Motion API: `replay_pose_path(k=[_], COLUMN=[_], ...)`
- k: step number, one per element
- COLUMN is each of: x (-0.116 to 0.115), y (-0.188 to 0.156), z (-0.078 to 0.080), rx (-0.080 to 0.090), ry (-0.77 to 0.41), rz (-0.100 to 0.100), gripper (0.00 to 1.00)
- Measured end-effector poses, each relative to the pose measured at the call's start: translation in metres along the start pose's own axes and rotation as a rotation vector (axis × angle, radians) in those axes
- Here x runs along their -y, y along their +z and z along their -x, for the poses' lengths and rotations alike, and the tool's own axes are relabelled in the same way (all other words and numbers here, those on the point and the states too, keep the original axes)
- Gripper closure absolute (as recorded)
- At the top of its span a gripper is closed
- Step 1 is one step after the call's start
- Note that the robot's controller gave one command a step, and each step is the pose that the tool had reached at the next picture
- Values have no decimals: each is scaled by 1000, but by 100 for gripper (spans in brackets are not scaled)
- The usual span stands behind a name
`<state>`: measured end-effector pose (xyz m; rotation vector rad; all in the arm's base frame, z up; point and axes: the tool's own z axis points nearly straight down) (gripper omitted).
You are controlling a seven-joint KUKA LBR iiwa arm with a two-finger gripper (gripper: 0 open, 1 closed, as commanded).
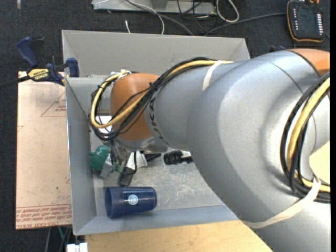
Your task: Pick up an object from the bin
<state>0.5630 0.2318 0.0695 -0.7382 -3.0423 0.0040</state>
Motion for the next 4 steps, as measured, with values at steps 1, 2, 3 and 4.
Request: replay_pose_path(k=[1,2,3,4], x=[0,1,0,0], y=[0,-25,-49,-59], z=[0,-1,-1,0], rx=[0,-3,0,0], ry=[0,0,-1,-2], rz=[0,-2,2,2], gripper=[100,100,100,100])
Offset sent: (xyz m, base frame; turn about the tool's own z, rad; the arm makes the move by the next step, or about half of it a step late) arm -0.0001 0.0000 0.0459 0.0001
